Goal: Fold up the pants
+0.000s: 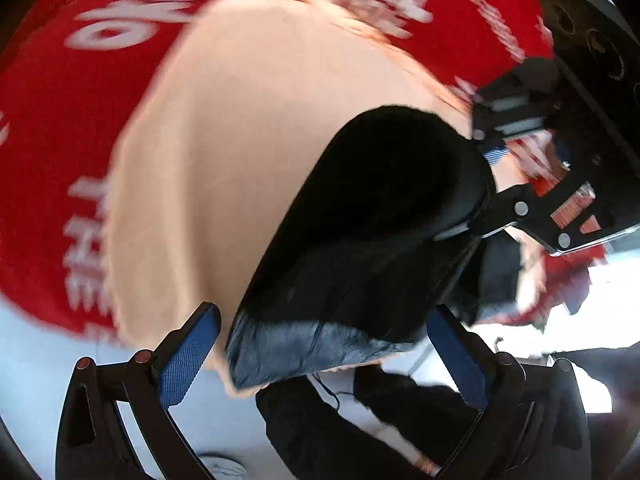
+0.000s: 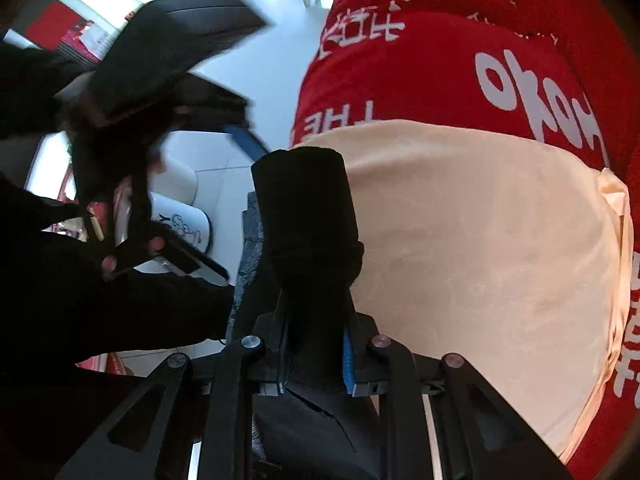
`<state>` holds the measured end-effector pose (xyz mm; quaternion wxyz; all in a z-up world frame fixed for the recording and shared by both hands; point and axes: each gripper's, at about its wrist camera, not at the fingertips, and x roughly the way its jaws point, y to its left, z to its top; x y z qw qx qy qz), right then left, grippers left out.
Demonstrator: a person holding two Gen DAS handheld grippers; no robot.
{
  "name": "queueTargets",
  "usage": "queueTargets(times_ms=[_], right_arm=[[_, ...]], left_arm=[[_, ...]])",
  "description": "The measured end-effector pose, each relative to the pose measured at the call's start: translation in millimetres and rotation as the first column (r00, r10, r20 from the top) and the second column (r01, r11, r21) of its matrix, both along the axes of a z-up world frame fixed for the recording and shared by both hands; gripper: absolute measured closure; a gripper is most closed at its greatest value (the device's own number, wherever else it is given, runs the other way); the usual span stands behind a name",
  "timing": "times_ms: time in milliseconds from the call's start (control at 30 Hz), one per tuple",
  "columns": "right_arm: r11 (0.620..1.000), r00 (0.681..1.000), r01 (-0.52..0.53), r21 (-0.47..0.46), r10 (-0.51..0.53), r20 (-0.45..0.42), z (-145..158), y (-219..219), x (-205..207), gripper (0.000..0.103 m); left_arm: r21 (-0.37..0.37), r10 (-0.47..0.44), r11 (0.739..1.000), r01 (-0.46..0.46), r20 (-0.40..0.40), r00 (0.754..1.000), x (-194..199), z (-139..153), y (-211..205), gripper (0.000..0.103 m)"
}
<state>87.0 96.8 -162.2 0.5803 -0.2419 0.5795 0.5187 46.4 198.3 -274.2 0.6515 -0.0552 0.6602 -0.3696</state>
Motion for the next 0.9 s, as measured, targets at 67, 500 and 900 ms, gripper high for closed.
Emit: queueTargets(times_ms=[67,500,900], right_arm=[[1.0,1.0,0.013,0.02,-0.013,-0.008,3.7,-3.4,0.1,0.081],[0.942,0.939,0.336,-0.009,-0.334,0.088,6.9,-44.2,24.7,0.052],[0.834,0.857,0.509,-0.212,-0.467,0.218,-90.1,-64.0,-69.2,0.035]], left_arm=[[-0.055,-0.11,0.993,0.108,-0.034,0.993,9.3,-6.0,-12.0,0.0],[-0.193,-0.187,0.97,0.146,-0.212,0.959,21.9,-27.2,-45.5,0.028],[-0.013,-0.236,0.971,0.237,-0.151,0.96,23.3,-21.5,-58.5,0.074]])
